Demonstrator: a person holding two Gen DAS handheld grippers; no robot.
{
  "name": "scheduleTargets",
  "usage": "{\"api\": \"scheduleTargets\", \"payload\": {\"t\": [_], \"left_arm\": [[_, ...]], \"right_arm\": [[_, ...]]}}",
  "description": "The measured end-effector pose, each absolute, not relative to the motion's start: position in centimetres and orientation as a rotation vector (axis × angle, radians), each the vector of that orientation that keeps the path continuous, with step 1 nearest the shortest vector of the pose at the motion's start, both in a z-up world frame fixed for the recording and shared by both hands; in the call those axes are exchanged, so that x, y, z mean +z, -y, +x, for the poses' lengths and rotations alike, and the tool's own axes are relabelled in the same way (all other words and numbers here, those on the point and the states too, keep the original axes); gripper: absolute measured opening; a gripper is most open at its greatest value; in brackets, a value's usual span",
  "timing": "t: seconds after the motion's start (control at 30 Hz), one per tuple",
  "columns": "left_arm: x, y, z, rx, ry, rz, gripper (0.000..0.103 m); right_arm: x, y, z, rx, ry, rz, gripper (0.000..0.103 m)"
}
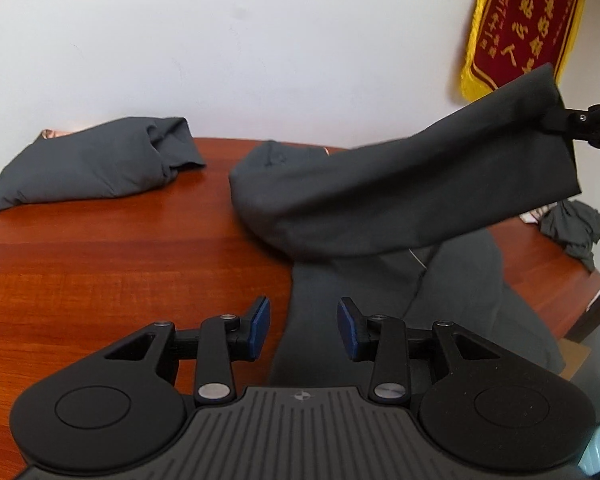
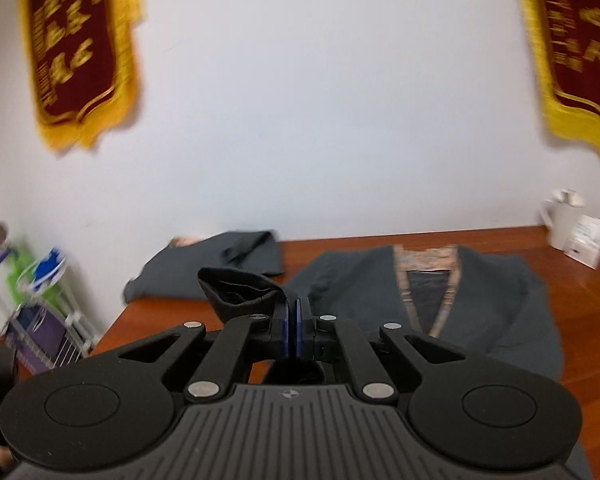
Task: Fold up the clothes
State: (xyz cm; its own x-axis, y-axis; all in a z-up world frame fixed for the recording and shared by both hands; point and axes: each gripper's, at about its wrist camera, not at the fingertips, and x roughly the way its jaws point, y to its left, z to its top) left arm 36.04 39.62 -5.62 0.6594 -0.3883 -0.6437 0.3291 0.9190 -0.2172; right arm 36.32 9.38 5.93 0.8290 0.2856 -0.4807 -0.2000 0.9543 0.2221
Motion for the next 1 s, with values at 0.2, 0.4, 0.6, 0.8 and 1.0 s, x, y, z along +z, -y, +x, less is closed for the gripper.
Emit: {"api": "scheduleTargets", "payload": {"t": [0.2,0.4,0.6,0.8,1.0], "left_arm": [[-6.1,-37.2,36.0,-0.41,-0.759,-0.028,0.04],[-6.6,-35.5,35.6,-0.398,-0.786,-0.002,0.041],[-6.5,-34.0,35.3,-0.384,-0.796,0.032,0.046],[-6.5,-33.1,35.0,-0.359,-0.798,0.06,0.046],[-7.1,-32.3,34.7,-0.328,-0.814,0.059,0.046]], "right_arm": [[1.2,-2.5,36.0,0.098,-0.637,0.215,0.004],[-4.9,0.3,36.0,0.032,-0.75,0.258,0.003],[-9.6,1.6,35.7,-0.003,-0.831,0.283,0.003],[-10.6,2.8,35.6,-0.025,-0.849,0.295,0.001],[-9.1,4.0,35.8,0.001,-0.81,0.297,0.001]]}}
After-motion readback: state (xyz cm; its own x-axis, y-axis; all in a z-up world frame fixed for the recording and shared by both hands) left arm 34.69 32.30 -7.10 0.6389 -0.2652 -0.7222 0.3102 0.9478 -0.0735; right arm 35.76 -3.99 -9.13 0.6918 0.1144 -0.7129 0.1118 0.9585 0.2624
